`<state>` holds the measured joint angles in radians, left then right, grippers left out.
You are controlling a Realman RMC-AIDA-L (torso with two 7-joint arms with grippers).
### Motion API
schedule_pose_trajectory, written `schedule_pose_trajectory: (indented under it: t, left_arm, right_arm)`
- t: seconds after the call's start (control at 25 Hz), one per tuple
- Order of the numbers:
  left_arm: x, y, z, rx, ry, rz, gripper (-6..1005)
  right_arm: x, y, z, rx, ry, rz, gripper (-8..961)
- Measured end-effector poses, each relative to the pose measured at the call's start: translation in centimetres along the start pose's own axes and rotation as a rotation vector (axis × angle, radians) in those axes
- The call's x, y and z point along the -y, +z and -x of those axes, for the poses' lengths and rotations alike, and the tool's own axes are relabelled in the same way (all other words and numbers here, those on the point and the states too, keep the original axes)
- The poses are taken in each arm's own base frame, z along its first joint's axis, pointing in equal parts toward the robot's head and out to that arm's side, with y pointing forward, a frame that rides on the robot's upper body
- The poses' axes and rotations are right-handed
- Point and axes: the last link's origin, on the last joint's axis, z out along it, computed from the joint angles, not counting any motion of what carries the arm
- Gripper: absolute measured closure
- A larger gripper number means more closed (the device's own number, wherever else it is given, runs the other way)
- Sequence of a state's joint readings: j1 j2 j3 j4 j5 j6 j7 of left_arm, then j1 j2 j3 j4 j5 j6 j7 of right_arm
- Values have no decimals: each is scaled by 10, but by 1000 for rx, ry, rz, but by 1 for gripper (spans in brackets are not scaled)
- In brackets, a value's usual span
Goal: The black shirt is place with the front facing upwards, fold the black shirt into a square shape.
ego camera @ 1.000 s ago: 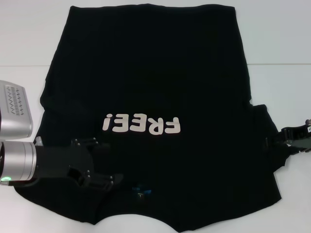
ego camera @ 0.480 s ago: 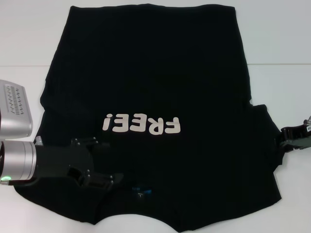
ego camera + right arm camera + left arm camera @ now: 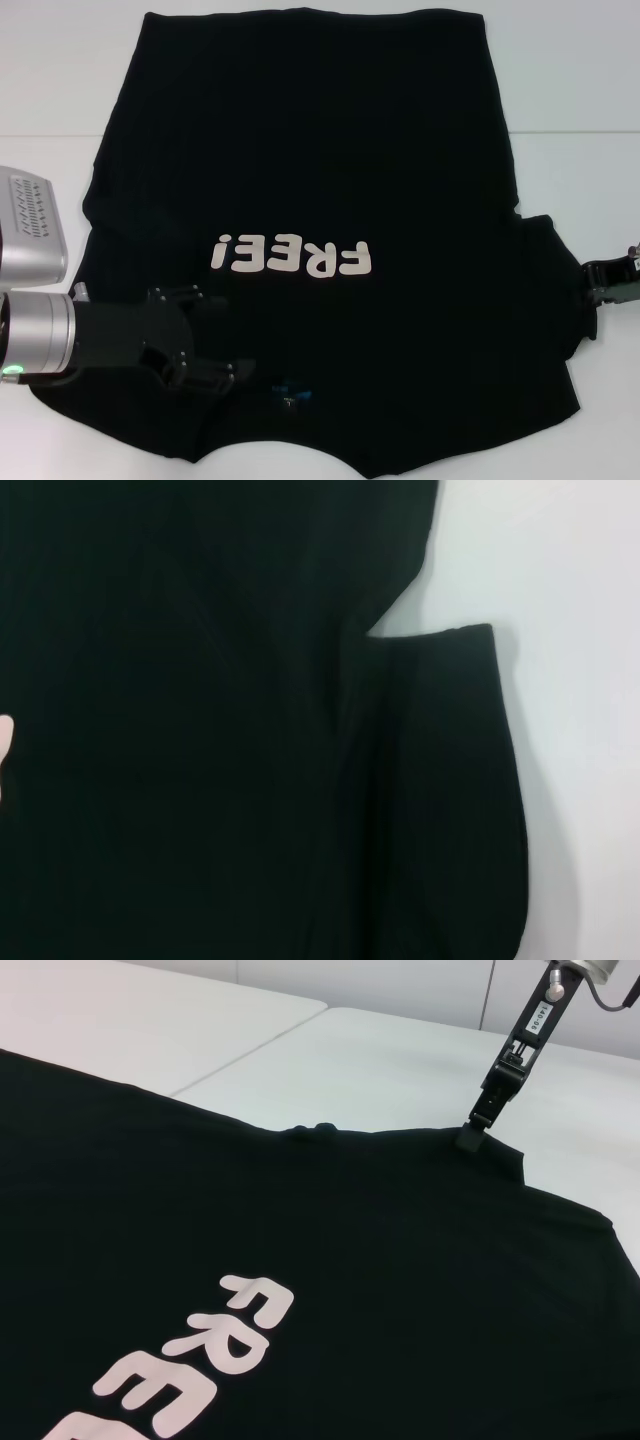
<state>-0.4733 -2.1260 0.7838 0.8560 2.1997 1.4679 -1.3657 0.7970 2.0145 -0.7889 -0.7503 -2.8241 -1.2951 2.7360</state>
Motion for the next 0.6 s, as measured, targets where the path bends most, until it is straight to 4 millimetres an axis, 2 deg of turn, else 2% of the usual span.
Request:
schedule_pose_trajectory:
  t: [0.16, 0.36, 0.6]
  left_arm:
    - [0, 0, 0, 0, -3, 0, 62]
    - [-2, 0, 1, -2, -5, 8, 62]
    - [-2, -1, 1, -3, -6, 10, 62]
  right_arm:
    - [2, -1, 1, 5, -9, -5, 919]
    - [5, -10, 6, 39, -13, -16, 918]
    - [12, -30, 14, 94, -1, -14, 918]
